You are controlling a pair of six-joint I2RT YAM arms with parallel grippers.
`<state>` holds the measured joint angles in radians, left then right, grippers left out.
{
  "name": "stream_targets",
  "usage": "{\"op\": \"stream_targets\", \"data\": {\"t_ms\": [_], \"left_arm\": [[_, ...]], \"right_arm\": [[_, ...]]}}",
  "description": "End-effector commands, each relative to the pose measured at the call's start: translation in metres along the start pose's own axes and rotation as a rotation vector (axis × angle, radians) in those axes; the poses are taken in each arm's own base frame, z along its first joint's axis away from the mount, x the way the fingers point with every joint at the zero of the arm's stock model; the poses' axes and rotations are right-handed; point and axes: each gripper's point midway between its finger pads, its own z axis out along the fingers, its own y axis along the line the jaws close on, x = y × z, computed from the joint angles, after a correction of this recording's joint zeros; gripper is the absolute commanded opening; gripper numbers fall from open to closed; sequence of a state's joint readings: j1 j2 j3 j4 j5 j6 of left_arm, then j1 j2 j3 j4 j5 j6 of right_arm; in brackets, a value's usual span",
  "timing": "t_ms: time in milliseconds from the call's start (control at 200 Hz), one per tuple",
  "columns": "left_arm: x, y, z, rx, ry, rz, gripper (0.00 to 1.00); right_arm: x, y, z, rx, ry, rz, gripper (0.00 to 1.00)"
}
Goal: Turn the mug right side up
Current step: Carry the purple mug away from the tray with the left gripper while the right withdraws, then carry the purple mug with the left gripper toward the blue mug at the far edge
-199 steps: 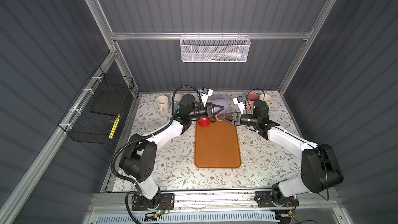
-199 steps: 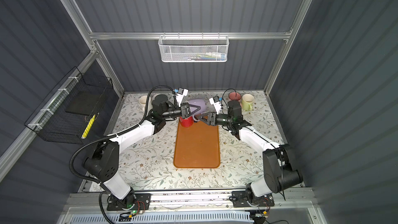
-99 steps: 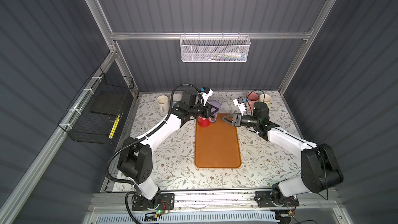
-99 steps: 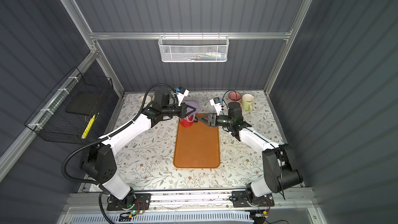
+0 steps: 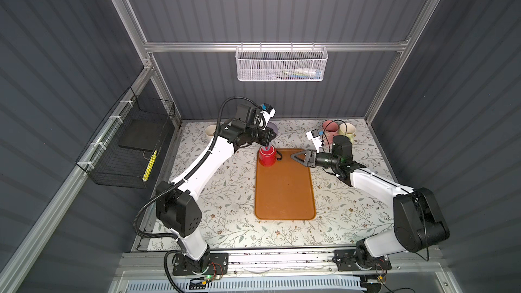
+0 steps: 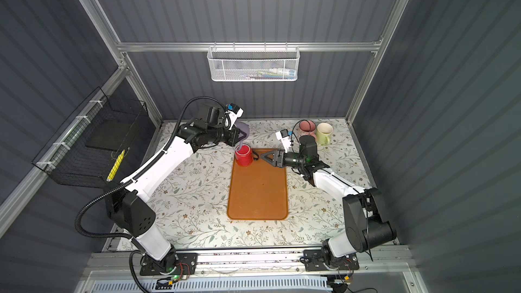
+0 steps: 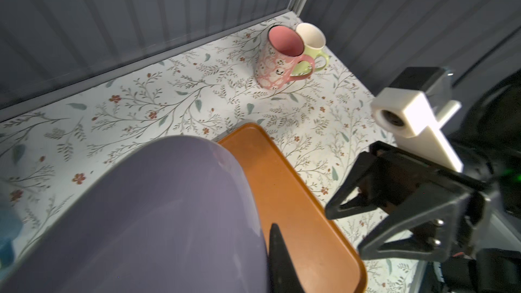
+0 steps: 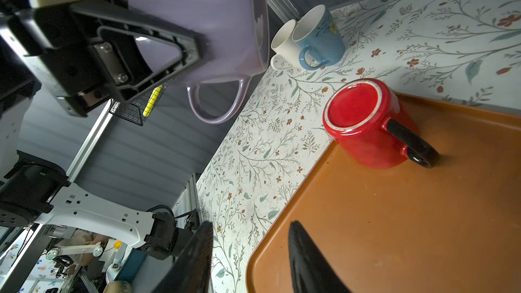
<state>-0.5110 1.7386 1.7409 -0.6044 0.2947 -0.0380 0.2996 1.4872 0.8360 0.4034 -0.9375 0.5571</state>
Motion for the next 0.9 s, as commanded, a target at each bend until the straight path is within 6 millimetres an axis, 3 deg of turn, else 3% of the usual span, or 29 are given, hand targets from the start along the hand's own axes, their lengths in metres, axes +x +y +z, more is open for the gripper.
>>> {"op": "stream_targets", "data": {"t_ms": [0, 530, 895], "left_arm": [[-0.013, 0.025, -0.010, -0.124, 0.014, 0.044, 0.00], [-0.003, 0.132, 0.030, -0.375, 0.199, -0.017, 0.00], [0.020, 0.166, 0.079, -0.346, 0.259, -0.042, 0.00]], "right_arm": [[0.001, 0.001, -0.002, -0.014, -0.008, -0.011, 0.46], [0.007, -0.004, 0.000, -0.021, -0.014, 0.011, 0.46], [0.001, -0.005, 0.005, -0.043, -0.041, 0.027, 0.46]]}}
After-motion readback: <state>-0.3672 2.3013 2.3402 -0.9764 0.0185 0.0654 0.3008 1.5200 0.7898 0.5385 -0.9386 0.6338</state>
